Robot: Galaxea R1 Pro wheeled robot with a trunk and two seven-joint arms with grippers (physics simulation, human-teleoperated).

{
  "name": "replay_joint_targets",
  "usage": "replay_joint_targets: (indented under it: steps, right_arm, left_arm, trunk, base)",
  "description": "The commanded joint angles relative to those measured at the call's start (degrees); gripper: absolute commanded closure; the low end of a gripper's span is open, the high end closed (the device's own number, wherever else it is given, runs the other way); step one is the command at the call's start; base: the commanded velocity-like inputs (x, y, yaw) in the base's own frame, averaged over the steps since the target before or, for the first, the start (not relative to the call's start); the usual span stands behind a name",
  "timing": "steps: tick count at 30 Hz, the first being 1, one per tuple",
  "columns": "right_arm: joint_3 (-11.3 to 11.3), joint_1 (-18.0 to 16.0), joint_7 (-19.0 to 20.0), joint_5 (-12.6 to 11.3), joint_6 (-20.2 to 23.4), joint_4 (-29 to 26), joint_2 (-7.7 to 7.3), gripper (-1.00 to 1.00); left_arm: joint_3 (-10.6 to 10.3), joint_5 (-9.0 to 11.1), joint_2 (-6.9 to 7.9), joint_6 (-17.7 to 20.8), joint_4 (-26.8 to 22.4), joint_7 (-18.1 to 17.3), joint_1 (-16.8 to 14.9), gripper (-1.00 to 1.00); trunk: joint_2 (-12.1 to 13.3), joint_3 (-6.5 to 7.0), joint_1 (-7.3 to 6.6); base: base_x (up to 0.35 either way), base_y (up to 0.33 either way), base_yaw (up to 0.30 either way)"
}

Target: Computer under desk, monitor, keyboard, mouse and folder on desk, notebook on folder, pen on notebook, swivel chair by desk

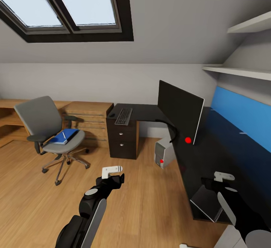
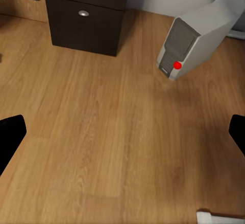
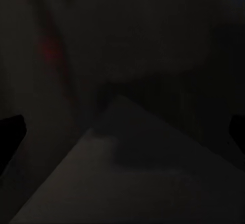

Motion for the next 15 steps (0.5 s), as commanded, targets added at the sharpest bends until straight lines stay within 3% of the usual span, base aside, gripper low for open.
replay_joint_targets:
  steps: [1,6,15]
  right_arm:
    - [0.1,0.0,-0.3,-0.6,0.2,-0.1,-0.05,-1.00]
    - [0.1,0.0,-0.3,-0.6,0.2,-0.1,-0.08,-1.00]
    - [0.1,0.0,-0.5,-0.6,0.2,-0.1,-0.09,-1.00]
  left_arm:
    - [-0.1,0.6,-0.04,0.2,-0.1,0.5,0.0,-1.00]
    - [-0.1,0.6,-0.09,0.2,-0.1,0.5,0.0,-1.00]
    - [-0.1,0.5,0.07,0.1,0.1,0.5,0.0,-1.00]
  trunk:
    - [-0.5,-0.25,0.23]
    - [-2.5,-1.15,1.33]
    - [-2.5,-1.15,1.33]
  base:
    - [0.000,0.000,0.000]
    - [0.000,0.000,0.000]
    - [0.054,0.000,0.000]
